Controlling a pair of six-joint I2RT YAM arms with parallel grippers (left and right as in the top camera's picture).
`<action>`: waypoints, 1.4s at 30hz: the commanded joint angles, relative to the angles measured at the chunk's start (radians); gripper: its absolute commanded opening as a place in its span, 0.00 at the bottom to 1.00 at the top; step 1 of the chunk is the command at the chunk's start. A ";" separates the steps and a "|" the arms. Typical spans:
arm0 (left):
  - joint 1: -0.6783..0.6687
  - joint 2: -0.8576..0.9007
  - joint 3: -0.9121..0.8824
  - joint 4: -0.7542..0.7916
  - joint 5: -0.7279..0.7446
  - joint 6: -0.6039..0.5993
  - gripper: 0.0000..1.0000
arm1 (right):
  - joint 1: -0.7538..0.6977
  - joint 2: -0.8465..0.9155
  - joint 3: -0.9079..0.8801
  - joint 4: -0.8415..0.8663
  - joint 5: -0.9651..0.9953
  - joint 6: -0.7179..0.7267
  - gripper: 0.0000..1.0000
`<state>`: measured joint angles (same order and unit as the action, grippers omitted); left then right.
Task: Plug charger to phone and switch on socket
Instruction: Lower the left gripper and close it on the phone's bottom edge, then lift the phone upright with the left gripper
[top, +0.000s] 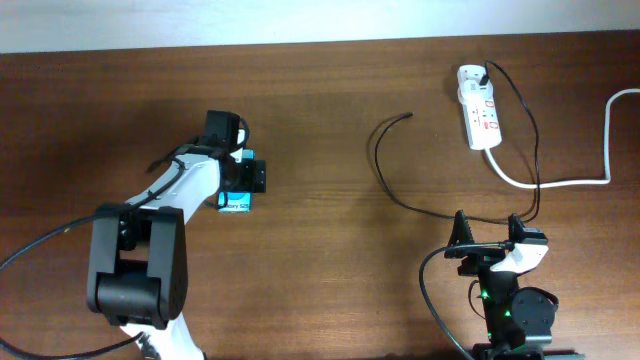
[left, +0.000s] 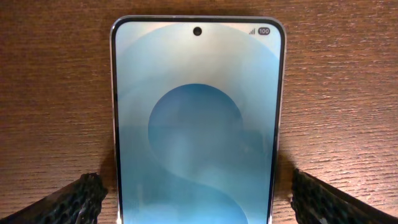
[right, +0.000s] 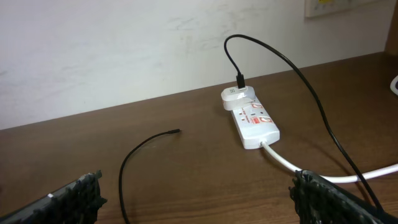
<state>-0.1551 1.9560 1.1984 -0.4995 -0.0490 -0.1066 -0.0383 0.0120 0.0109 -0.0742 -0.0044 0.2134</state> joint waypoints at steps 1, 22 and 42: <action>-0.004 0.032 -0.037 -0.010 0.004 0.037 0.99 | 0.007 -0.004 -0.005 -0.005 -0.006 0.005 0.98; -0.004 0.032 -0.037 -0.005 0.003 0.051 0.78 | 0.007 -0.004 -0.005 -0.005 -0.006 0.005 0.98; -0.003 0.032 -0.036 -0.006 0.004 0.051 0.57 | 0.007 -0.004 -0.005 -0.005 -0.006 0.005 0.98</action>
<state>-0.1562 1.9556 1.1969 -0.4927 -0.0387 -0.0711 -0.0383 0.0120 0.0109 -0.0742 -0.0040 0.2142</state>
